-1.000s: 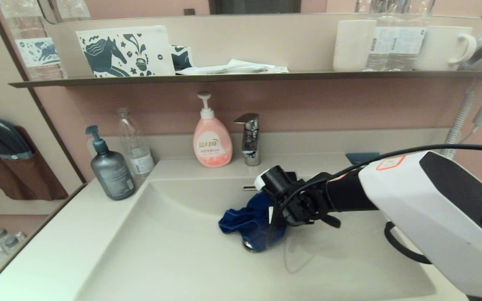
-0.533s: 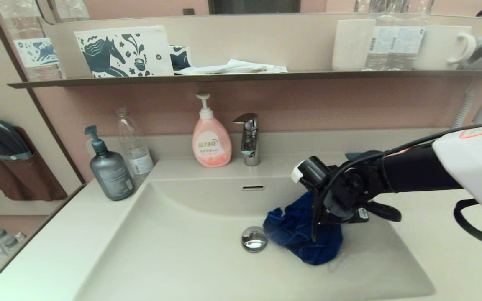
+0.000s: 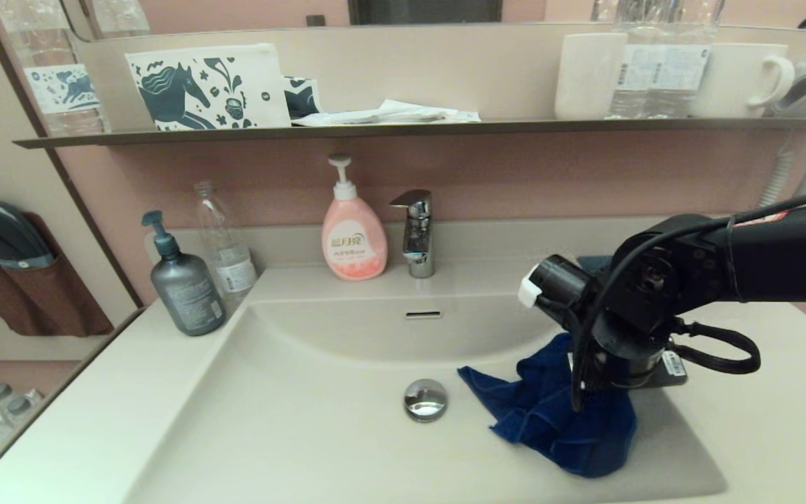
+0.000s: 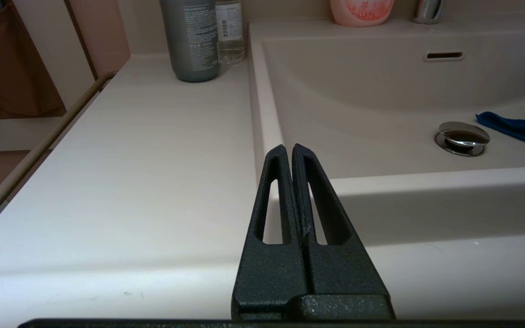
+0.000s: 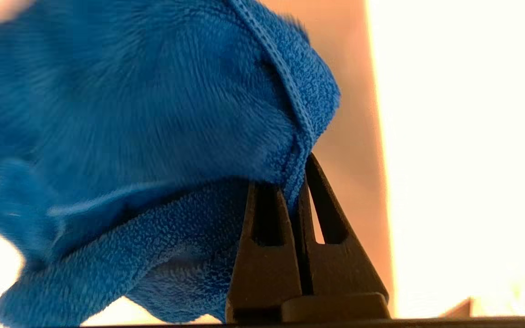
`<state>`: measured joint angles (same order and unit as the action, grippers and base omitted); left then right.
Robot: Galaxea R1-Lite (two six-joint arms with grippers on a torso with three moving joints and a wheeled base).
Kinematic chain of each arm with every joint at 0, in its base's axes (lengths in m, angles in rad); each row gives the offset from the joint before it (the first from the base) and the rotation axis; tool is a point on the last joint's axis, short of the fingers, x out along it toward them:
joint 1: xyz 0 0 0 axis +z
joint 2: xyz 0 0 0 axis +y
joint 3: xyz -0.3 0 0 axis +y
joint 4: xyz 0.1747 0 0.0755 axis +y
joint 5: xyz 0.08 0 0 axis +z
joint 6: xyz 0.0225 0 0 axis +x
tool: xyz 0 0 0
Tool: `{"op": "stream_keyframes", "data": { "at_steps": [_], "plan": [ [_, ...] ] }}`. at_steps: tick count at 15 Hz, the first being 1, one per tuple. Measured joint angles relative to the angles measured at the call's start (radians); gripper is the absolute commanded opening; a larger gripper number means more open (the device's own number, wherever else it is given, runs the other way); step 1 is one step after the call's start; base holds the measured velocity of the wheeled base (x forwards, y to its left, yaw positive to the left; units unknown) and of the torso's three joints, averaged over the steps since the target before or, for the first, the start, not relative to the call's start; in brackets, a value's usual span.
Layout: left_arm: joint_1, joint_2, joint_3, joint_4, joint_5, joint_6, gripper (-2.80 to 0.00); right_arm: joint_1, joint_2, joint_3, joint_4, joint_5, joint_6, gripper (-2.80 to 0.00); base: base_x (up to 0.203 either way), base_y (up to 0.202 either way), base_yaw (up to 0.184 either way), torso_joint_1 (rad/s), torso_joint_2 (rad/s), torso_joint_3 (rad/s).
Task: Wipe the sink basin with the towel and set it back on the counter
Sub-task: Wipe the sink
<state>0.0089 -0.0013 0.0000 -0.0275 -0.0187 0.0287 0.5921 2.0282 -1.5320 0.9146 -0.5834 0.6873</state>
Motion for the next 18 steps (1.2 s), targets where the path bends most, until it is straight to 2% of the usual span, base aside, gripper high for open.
{"op": "stream_keyframes", "data": {
  "at_steps": [4, 6, 8, 10, 13, 16, 18],
  "plan": [
    [0.0, 0.0, 0.0, 0.0, 0.001, 0.0, -2.8, 0.031, 0.107, 0.045, -0.005, 0.013, 0.073, -2.8, 0.0, 0.0, 0.0, 0.0, 0.0, 0.0],
    [0.0, 0.0, 0.0, 0.0, 0.0, 0.0, -2.8, 0.059, 0.174, 0.044, -0.057, 0.07, 0.085, -2.8, 0.0, 0.0, 0.0, 0.0, 0.0, 0.0],
    [0.0, 0.0, 0.0, 0.0, 0.001, 0.0, -2.8, 0.087, 0.224, 0.001, -0.083, 0.173, 0.088, -2.8, 0.0, 0.0, 0.0, 0.0, 0.0, 0.0],
    [0.0, 0.0, 0.0, 0.0, 0.0, 0.0, -2.8, 0.112, 0.26, -0.071, -0.076, 0.32, 0.089, -2.8, 0.0, 0.0, 0.0, 0.0, 0.0, 0.0],
    [0.0, 0.0, 0.0, -0.001, 0.0, 0.0, -2.8, 0.127, 0.32, -0.227, 0.019, 0.528, 0.095, -2.8, 0.0, 0.0, 0.0, 0.0, 0.0, 0.0],
    [0.0, 0.0, 0.0, 0.0, 0.0, 0.0, -2.8, 0.144, 0.399, -0.39, 0.069, 0.651, 0.103, -2.8, 0.0, 0.0, 0.0, 0.0, 0.0, 0.0],
    [0.0, 0.0, 0.0, 0.0, 0.0, 0.0, -2.8, 0.182, 0.437, -0.43, 0.036, 0.71, 0.084, -2.8, 0.0, 0.0, 0.0, 0.0, 0.0, 0.0]
  ]
}}
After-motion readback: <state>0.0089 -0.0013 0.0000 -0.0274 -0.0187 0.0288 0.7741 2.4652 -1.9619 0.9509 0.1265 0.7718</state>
